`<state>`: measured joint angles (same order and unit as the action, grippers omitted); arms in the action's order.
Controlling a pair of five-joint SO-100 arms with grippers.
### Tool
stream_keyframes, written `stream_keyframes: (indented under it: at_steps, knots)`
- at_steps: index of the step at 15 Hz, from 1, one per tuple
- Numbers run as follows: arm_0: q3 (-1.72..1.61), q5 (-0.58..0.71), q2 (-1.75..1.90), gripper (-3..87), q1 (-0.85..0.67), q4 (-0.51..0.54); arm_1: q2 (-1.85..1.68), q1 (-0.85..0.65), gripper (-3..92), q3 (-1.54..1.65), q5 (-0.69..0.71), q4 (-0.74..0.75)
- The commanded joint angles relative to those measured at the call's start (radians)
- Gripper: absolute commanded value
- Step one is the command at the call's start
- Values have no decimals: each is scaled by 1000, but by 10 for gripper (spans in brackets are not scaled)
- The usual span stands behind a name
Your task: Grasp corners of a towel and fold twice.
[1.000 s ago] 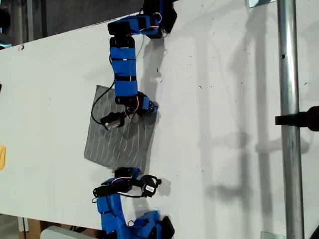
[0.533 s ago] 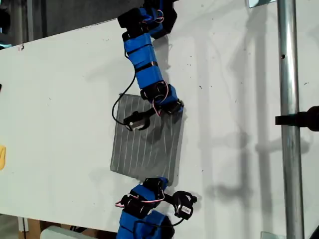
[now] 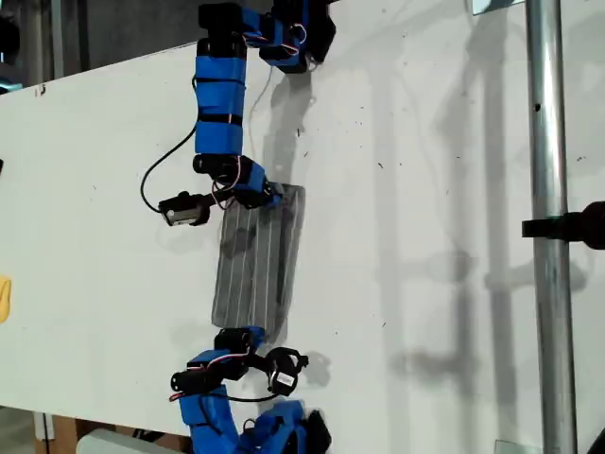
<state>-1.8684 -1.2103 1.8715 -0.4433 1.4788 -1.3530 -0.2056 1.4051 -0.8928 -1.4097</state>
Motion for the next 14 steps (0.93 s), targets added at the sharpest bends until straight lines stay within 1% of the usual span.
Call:
stream_keyframes:
  at_steps: [1,3,4,6,8,9,11,14]
  knots:
    - [129,210,-83,-29,-238,-49,-75,-163,-2,-40,160,17]
    - [268,321,-204,-28,-354,-55,-75,-285,-2,-83,278,28]
    - [357,348,-261,-28,-396,-34,-71,-336,-2,-121,331,28]
    - [532,383,-350,-27,-434,20,-57,-405,-2,-219,413,15]
    - [624,397,-387,-27,-454,48,-57,-436,-2,-275,453,21]
    - [632,400,-394,-27,-457,55,-60,-436,-2,-259,454,29]
    - [558,371,-390,-27,-443,57,-40,-370,-2,-149,408,63]
    - [400,314,-408,-22,-399,-28,94,-285,-2,-26,318,121]
